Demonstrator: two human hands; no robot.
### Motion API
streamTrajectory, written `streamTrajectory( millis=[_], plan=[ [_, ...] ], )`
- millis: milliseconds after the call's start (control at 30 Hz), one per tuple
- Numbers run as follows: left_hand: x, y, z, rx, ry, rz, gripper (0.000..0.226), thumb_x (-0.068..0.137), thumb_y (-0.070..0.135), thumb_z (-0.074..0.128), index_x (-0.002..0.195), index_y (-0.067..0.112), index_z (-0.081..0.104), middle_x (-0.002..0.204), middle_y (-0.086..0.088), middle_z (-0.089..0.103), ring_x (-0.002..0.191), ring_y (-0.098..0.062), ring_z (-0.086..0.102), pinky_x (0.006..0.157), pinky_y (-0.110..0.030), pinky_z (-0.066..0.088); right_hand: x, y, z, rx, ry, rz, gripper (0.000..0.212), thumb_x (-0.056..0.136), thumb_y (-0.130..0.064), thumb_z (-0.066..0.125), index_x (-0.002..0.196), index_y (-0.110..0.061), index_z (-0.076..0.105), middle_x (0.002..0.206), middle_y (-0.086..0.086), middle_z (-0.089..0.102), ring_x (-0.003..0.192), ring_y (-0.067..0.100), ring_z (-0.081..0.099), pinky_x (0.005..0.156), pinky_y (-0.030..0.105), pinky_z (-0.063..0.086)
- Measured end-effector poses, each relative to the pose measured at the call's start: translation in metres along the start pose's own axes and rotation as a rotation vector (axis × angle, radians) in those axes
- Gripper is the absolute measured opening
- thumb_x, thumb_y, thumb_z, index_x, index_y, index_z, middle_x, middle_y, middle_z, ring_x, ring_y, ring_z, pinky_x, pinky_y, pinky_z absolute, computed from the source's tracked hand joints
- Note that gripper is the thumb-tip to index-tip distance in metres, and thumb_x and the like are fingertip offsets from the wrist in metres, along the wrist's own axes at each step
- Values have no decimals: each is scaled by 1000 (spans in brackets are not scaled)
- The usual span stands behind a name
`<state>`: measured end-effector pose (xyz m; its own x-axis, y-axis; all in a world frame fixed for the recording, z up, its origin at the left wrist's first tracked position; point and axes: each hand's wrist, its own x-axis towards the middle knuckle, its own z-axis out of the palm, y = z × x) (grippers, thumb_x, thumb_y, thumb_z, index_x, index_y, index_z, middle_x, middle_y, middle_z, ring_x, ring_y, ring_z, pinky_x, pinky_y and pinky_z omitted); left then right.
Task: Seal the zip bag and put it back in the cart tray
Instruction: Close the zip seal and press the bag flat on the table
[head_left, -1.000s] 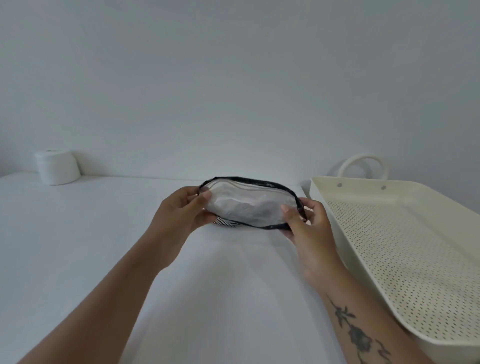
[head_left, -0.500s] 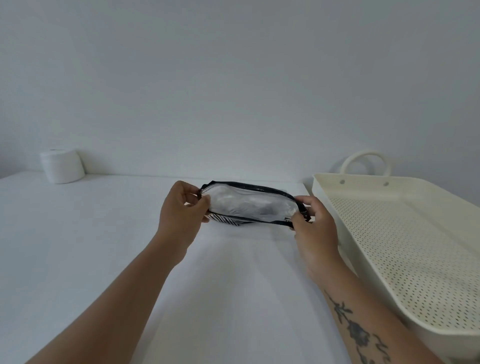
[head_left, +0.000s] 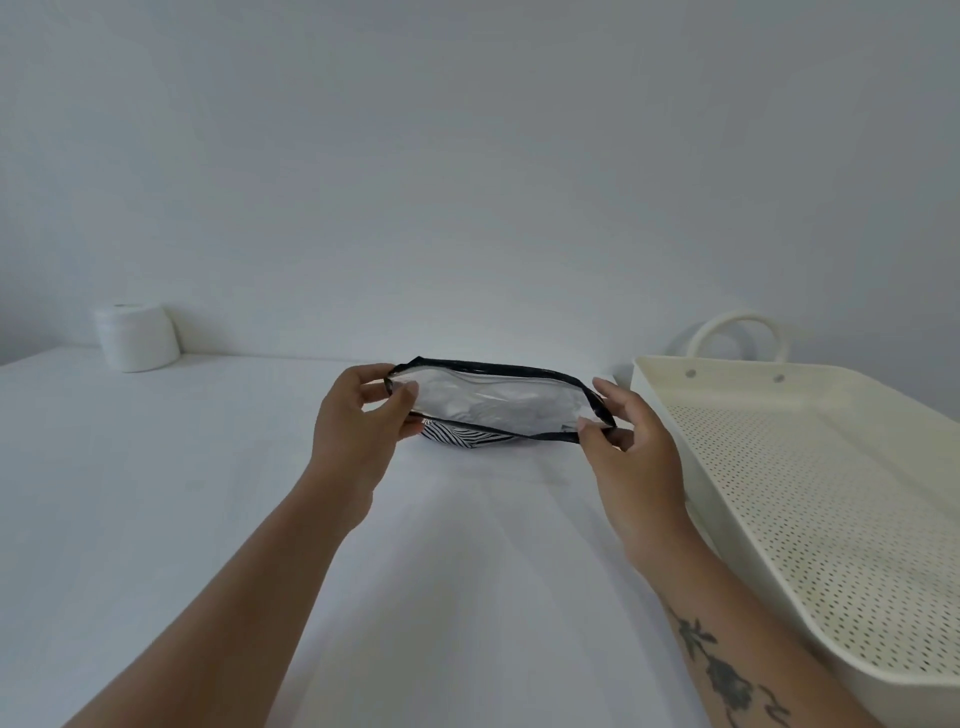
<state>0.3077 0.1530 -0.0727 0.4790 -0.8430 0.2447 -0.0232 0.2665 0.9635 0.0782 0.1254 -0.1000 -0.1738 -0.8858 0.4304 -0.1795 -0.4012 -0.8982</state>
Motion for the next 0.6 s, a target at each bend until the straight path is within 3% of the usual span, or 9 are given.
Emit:
streamTrajectory(
  millis=[100,167,333,467,533,600],
  plan=[
    [0,-2,1,68,78,52,14,88,21,67,98,28,62,98,6,68,56,-6,70,62,-17,54,-1,0,1,-16,-3,-21,39,87,-12,62,112,-43,60,104,-12,61,64,-3,54,52,10,40],
    [-1,-4,3,134,137,97,15,88,17,64,89,31,59,91,9,65,50,-6,66,49,-10,47,-3,-1,2,-61,-39,-59,45,86,-7,61,104,-48,61,101,-10,59,69,0,56,55,11,40],
    [3,-12,-5,275,252,87,20,84,6,59,76,25,57,82,3,64,63,-22,63,43,-20,40,-8,-2,11,-175,-100,-97,47,83,0,58,102,-42,66,97,-9,56,83,4,60,69,11,39],
    [9,-13,-15,403,182,85,8,85,14,62,82,21,60,89,-3,65,69,-21,65,51,-22,42,-11,1,12,-178,-106,-67,42,86,-1,53,108,-33,70,100,-11,61,84,5,62,71,12,43],
    [11,-11,-15,536,140,132,9,85,23,62,94,25,61,105,0,61,88,-21,62,62,-25,43,-9,1,9,-117,-75,-45,35,89,-4,53,104,-31,69,99,-11,66,77,10,68,64,11,43],
    [10,-10,-11,737,106,222,30,84,35,61,114,30,59,131,2,53,116,-21,49,88,-33,40,-7,-1,7,-52,-35,-20,28,91,-7,54,93,-33,66,92,-11,68,67,11,71,53,8,41]
  ],
)
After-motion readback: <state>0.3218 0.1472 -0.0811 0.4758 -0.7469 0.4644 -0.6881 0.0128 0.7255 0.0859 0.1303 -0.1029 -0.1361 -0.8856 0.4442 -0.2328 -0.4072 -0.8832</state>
